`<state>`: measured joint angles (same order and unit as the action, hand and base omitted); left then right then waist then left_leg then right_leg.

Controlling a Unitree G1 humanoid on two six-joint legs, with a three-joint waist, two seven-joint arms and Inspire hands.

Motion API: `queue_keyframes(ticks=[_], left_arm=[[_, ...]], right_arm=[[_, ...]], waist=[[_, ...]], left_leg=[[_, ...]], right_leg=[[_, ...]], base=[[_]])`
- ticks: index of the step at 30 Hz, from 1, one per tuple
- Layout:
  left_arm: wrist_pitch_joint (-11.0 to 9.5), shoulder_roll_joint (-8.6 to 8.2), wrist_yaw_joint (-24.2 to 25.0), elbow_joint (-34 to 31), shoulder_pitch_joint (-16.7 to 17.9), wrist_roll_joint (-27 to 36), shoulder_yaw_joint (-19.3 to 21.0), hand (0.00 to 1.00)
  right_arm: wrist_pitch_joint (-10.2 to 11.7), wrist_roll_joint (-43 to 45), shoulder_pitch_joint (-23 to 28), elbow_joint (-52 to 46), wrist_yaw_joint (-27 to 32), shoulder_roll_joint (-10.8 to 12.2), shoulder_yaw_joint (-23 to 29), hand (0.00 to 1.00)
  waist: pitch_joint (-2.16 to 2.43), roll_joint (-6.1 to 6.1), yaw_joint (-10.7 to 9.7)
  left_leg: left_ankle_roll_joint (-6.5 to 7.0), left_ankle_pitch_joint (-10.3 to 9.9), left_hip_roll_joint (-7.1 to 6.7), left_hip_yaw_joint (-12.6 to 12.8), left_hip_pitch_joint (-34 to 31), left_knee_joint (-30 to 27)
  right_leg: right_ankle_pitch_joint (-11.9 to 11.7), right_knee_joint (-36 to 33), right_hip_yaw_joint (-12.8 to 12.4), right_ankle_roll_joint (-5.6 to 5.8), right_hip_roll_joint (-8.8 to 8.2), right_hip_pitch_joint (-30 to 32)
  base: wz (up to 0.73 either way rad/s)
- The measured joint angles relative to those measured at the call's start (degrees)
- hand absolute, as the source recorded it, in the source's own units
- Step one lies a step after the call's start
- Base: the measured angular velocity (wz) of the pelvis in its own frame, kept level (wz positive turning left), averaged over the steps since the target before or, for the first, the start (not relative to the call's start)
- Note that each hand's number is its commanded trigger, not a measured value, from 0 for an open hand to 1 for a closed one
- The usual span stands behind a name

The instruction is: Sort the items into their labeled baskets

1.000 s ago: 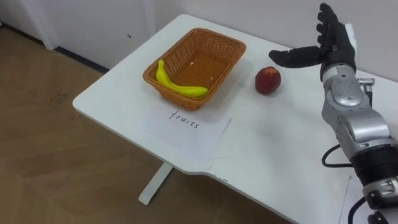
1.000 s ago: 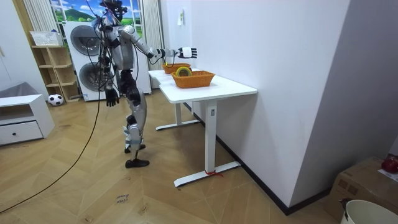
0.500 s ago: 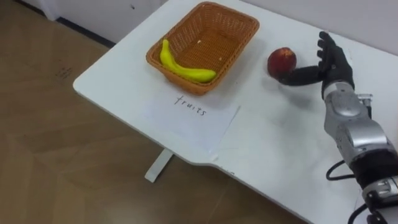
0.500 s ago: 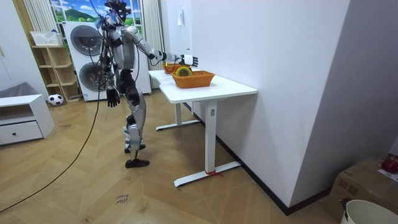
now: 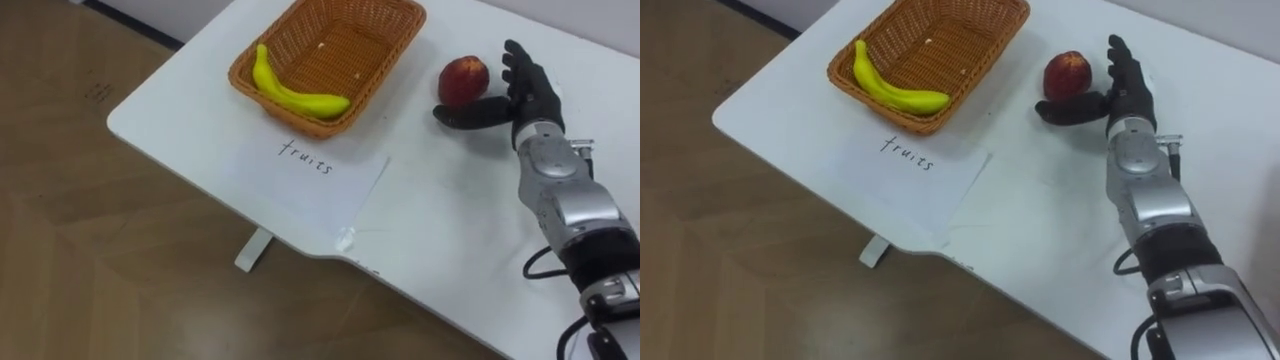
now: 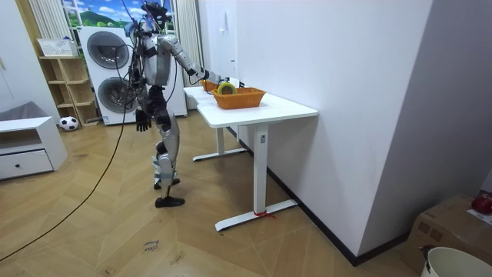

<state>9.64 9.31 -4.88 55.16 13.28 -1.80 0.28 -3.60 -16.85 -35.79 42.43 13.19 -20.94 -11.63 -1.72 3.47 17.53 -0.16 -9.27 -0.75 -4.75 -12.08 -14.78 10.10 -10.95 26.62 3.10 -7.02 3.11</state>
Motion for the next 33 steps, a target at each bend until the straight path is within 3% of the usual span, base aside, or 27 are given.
queue_keyframes(ticks=[3,11,17,23,33], left_arm=[[0.2,0.03,0.0,0.1,0.0,0.1,-0.1,0.00],[0.0,0.90,0.4,0.2,0.0,2.5,-1.0,0.00],[-0.9,0.91,0.5,0.5,0.1,6.7,-1.2,0.00],[-1.5,0.92,0.5,1.8,0.1,6.8,-1.2,0.00],[-1.3,0.94,0.5,1.7,0.1,6.7,-1.1,0.00]], right_arm=[[0.0,0.9,-0.2,0.3,0.0,0.0,-0.2,0.00],[-0.1,0.9,-1.6,3.2,-0.1,0.1,-2.3,0.00],[0.0,3.6,-3.0,6.3,0.5,0.1,-3.0,0.00],[0.4,6.0,-3.0,6.9,1.2,0.1,-3.1,0.00],[1.1,8.3,-3.1,6.9,1.6,0.1,-3.0,0.00]], waist=[[-0.03,0.22,0.1],[-0.04,2.47,0.4],[-0.12,2.43,1.8],[-0.36,2.31,2.4],[-0.31,2.50,2.0]], left_leg=[[0.00,0.0,0.13,-0.1,-0.2,-0.2],[-0.02,0.0,0.03,0.0,-0.4,-0.4],[-0.02,0.0,0.12,0.1,-0.3,-0.5],[-0.02,0.0,0.18,0.1,-0.5,-0.3],[-0.06,0.1,0.19,0.2,-0.6,0.1]], right_leg=[[0.0,-0.9,0.3,0.00,-0.06,0.5],[0.0,-0.9,0.3,0.00,-0.17,0.7],[0.0,-0.9,0.1,-0.04,-0.08,0.6],[-0.1,-0.9,0.2,-0.18,0.01,0.8],[-0.1,-0.9,0.2,-0.20,0.04,1.1]], base=[[0.00],[-0.02],[-0.01],[0.00],[0.00]])
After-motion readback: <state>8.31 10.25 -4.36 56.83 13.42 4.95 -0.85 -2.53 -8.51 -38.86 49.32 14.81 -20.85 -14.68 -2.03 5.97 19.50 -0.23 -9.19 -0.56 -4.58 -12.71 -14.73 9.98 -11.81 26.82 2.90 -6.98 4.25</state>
